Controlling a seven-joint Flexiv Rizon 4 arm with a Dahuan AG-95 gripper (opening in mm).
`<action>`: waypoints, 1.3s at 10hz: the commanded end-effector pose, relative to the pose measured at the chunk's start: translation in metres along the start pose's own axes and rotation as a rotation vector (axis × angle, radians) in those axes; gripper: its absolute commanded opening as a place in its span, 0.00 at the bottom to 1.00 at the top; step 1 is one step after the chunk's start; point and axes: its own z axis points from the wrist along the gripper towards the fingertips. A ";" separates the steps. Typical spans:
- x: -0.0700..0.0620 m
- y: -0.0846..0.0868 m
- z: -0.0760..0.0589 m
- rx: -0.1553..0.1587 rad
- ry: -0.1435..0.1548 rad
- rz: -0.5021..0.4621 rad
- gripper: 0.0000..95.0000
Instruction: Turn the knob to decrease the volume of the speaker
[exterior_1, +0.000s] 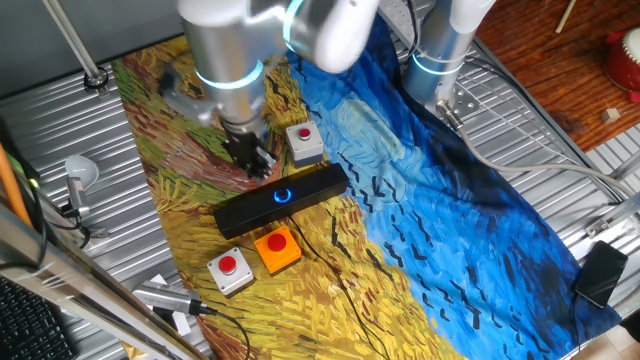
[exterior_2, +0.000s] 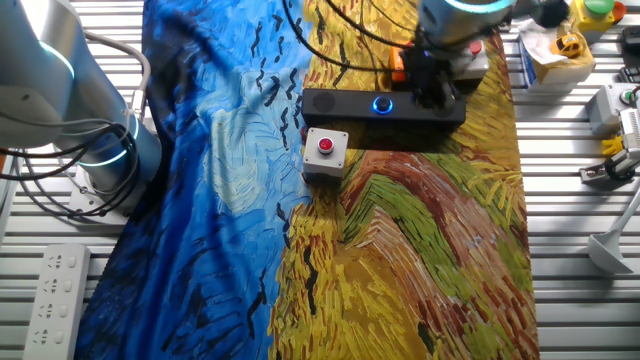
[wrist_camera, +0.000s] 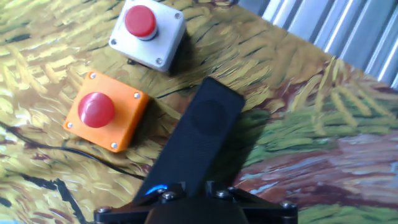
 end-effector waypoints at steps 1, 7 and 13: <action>0.000 0.001 0.001 0.024 0.002 -0.021 0.20; 0.000 0.001 0.001 0.032 0.003 -0.073 0.40; 0.010 0.007 0.018 -0.022 -0.018 0.114 0.60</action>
